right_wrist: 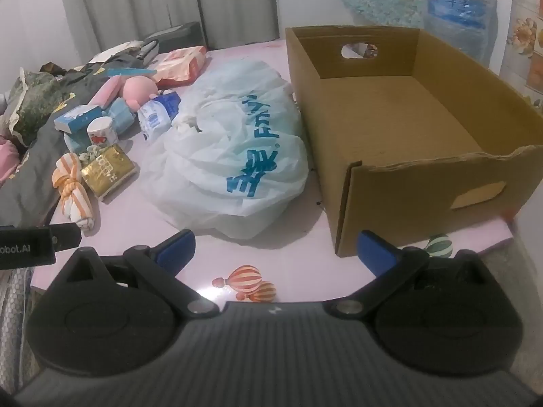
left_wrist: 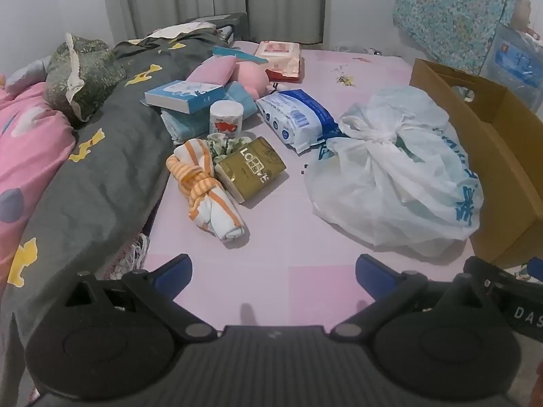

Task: Organize soft objects

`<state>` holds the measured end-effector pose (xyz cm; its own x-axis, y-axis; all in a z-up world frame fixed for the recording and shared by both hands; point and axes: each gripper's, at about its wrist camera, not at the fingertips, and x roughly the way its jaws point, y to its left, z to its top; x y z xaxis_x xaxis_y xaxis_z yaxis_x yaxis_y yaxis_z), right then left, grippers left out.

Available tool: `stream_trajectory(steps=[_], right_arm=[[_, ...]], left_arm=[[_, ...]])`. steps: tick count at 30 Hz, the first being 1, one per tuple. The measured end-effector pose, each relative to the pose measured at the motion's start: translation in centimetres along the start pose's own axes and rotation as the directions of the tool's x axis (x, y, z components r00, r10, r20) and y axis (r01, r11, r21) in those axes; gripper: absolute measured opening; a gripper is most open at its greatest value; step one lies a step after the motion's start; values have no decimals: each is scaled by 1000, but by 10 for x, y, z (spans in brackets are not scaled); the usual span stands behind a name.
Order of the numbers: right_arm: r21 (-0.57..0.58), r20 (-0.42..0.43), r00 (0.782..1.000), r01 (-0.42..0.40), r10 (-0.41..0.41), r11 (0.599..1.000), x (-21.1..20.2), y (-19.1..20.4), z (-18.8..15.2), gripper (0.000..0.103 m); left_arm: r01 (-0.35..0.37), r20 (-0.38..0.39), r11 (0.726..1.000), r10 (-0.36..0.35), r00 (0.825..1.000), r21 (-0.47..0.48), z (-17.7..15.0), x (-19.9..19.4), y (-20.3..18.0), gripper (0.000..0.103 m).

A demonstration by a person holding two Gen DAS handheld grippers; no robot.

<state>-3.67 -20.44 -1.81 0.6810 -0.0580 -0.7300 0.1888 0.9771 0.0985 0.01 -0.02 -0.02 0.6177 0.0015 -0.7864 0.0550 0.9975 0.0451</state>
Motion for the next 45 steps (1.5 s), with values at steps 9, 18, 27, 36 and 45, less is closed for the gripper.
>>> stream_trajectory(steps=[9,18,27,36,45], right_arm=[[9,-9,1000,-4,4,1000,3,2,-3,102],[3,-31,1000,-5,5,1000,4,2,-1,102],[6,-39,999,-4,4,1000,6,2,0,102],[8,-40,999,-5,5,1000,6,2,0,102],[11,-41,999,-5,6,1000,6,1,1,102]], left_arm=[[10,-9,1000,-10,1000,-4,0,3,0,103],[14,-9,1000,-14,1000,-5,0,4,1,103],[14,-12,1000,-14,1000,-6,0,4,1,103],[14,-12,1000,-14,1000,-8,-1,4,0,103],[16,-12,1000,-16,1000,-8,-1,4,1,103]])
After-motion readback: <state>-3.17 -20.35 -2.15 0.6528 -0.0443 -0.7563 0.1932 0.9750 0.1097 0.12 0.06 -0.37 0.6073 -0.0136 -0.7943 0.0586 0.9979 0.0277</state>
